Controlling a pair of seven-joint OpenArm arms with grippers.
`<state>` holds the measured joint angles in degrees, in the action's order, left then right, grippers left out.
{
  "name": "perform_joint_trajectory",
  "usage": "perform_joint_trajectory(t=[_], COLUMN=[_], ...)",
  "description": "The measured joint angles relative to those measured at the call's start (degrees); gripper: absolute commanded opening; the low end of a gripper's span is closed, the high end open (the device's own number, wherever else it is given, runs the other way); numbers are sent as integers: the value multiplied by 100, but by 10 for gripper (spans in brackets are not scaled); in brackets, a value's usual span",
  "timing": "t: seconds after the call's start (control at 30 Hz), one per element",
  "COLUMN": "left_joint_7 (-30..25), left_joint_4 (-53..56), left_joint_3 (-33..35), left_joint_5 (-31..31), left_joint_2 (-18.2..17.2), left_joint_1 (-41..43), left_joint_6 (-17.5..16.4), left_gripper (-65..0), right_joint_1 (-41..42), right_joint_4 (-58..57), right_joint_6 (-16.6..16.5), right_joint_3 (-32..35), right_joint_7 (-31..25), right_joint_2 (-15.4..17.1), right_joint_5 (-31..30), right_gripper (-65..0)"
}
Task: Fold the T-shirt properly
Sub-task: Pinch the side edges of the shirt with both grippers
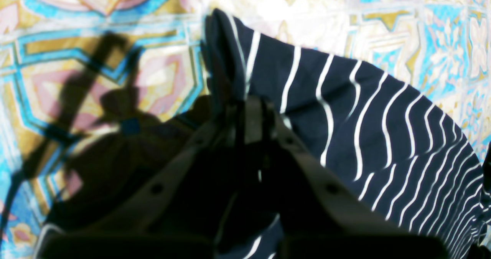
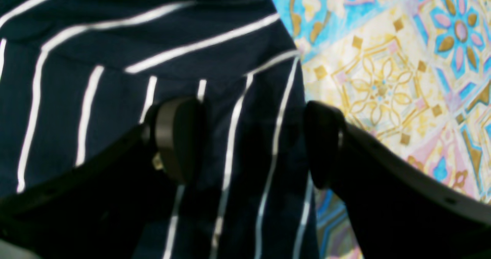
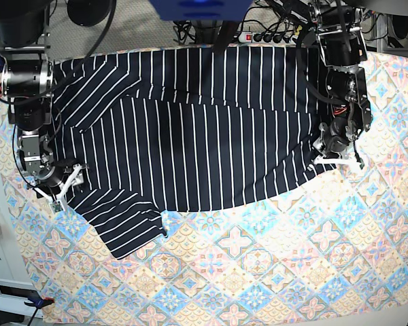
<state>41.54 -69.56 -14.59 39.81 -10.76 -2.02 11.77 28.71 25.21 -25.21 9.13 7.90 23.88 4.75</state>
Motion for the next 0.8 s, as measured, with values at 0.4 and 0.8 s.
perform_joint_trajectory(t=[0.4,0.8], left_joint_7=[-4,-2], left_joint_4=[-4,-11], left_joint_3=[0,0], left_joint_5=[-7,-4], left_joint_2=[2,2], left_joint_1=[9,13], left_joint_6=[4,2], left_gripper=[-650,-650], right_joint_1=[61,293], right_joint_4=[-52,-361], right_joint_6=[-20,-20], right_joint_3=[-11,15], right_joint_7=[-214,-431], right_joint_2=[-4,81], right_joint_5=[87,85], right_gripper=[-232,-231])
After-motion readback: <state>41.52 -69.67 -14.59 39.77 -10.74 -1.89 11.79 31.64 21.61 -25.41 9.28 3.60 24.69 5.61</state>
